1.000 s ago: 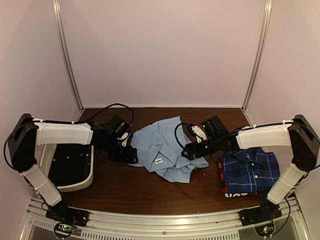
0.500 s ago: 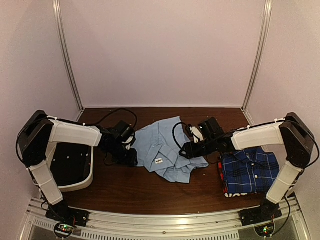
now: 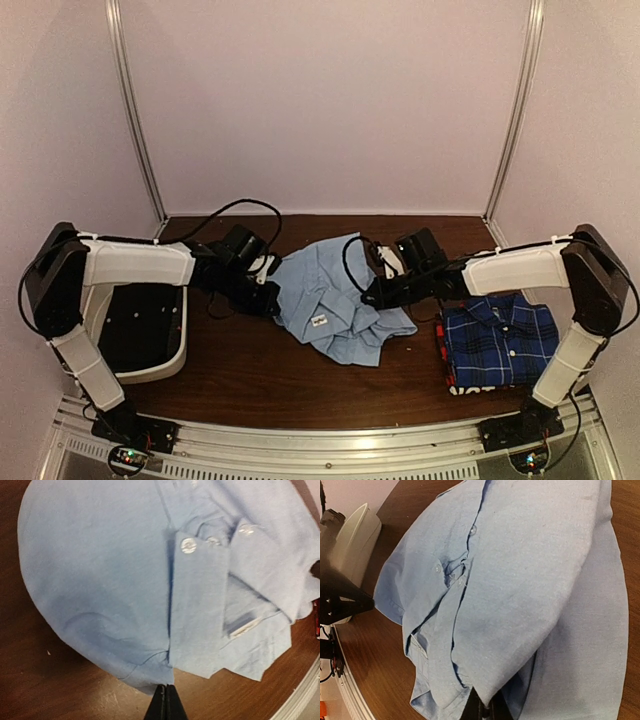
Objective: Fold and stack the long sleeve shirts
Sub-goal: Pick up the crumpled shirt from the center of the board, then flatten out the crumpled shirt at the center of the board.
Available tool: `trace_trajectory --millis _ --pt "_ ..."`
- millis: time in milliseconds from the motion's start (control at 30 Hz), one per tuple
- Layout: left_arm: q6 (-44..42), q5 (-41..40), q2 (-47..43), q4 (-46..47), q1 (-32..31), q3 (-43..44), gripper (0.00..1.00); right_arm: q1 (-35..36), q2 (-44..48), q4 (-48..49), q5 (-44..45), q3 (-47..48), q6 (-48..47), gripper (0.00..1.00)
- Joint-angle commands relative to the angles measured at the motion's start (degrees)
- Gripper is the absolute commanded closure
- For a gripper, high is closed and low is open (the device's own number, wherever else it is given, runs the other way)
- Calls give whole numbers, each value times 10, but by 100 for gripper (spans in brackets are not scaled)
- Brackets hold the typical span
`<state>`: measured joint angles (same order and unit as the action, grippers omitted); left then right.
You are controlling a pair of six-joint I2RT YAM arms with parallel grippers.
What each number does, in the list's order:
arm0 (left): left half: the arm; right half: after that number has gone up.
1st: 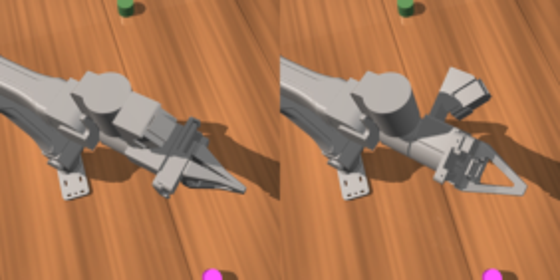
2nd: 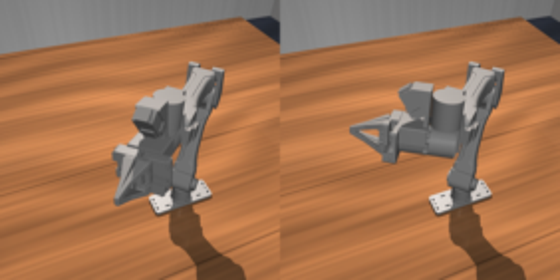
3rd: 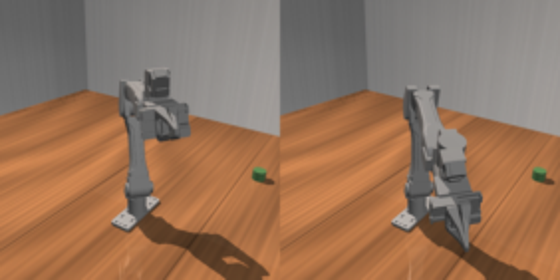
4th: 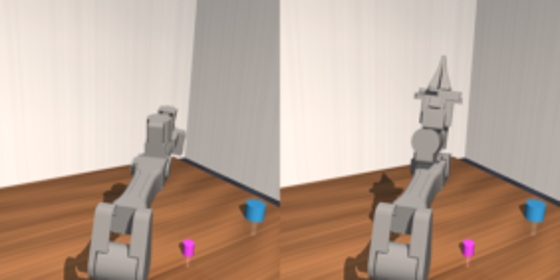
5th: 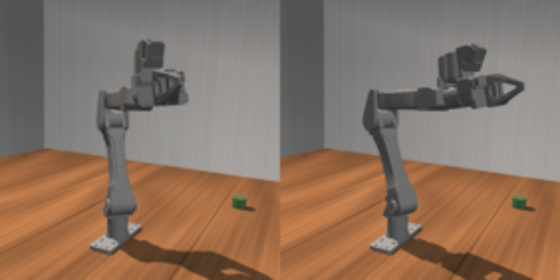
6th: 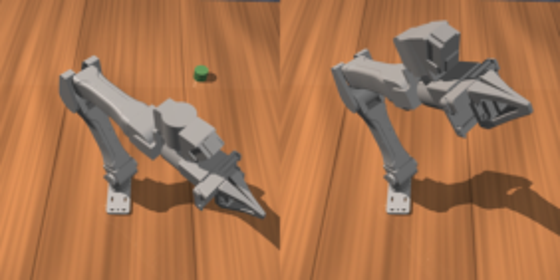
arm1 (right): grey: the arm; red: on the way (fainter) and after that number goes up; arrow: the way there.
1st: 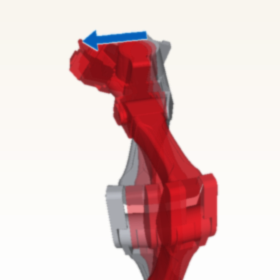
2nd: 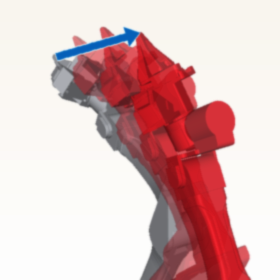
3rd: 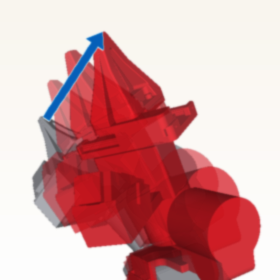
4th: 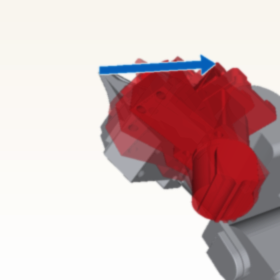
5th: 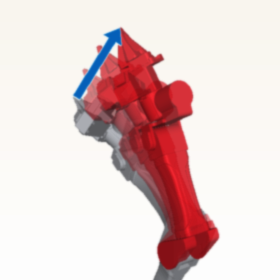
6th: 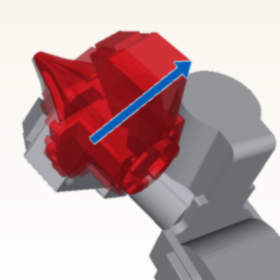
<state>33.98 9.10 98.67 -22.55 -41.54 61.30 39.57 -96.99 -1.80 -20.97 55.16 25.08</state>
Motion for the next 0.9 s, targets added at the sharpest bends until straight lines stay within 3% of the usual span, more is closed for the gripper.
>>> trace_trajectory --millis 0,133,267,367,500,567,600,633,667,733,867 --pt "-58 75 -80 13 -2 45 100 4 54 -2 -32 27 -13 100" --pt "-77 98 -120 5 4 89 100 4 88 -8 -60 52 -27 100" --pt "-62 150 -102 22 65 146 100 -1 86 -16 -39 104 -44 100" --pt "-33 174 -37 28 126 222 100 -20 50 -16 -20 162 -50 100" --pt "29 181 123 29 206 350 100 -75 -58 -13 -14 257 -22 100" --pt "49 185 208 14 230 437 100 -106 -112 -7 -17 302 -2 83" --pt "49 172 253 -8 237 490 100 -117 -139 -5 -20 323 5 70" --pt "42 163 295 -42 238 556 94 -124 -162 -11 -25 345 11 58" --pt "38 161 341 -75 239 621 77 -130 -184 -23 -30 366 13 50" --pt "32 168 400 -122 240 717 61 -133 -207 -40 -30 396 12 38" --pt "21 153 380 -110 240 686 31 -133 -198 -44 -16 376 1 23"
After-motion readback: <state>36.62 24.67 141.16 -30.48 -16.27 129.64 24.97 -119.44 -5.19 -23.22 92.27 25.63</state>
